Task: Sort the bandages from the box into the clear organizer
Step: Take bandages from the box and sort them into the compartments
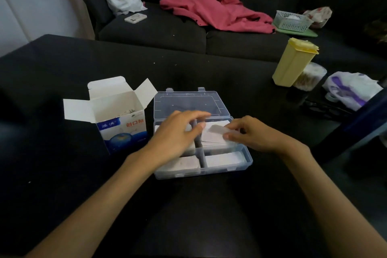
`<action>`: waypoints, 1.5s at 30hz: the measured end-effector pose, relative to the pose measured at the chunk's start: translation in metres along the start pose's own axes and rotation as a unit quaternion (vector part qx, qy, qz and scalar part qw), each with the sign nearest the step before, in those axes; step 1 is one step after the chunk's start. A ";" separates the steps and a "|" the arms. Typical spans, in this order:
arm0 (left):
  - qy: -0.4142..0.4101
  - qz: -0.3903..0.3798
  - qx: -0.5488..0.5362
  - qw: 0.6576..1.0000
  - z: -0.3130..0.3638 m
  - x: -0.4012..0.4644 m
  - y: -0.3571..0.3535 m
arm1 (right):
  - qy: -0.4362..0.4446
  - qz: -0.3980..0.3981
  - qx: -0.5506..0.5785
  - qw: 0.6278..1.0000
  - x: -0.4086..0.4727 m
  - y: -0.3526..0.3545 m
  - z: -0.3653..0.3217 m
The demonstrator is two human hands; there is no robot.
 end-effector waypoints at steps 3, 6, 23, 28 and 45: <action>-0.010 -0.004 0.054 0.998 0.006 0.001 -0.013 | -0.002 0.006 -0.008 1.000 0.001 -0.001 -0.001; 0.008 0.005 0.081 0.997 0.005 0.006 -0.013 | -0.009 0.017 -0.018 1.000 -0.001 0.000 0.001; 0.062 -0.031 0.089 0.994 -0.004 0.016 -0.016 | 0.025 0.078 -0.057 0.995 -0.001 -0.001 -0.010; 0.064 -0.041 0.089 0.993 -0.003 0.015 -0.016 | 0.041 0.105 -0.080 0.990 -0.006 0.000 -0.015; 0.073 -0.073 0.077 0.992 -0.003 0.018 -0.011 | 0.000 0.112 0.202 0.973 -0.015 0.018 0.007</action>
Point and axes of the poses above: each hand's wrist, its own x-axis towards the middle knuckle, its own y-axis out of the back of the hand, z = x × y, the point moved 3 cm from there along x, towards the middle knuckle, and after that the axes turned 1 degree about -x, right-handed, at the moved point
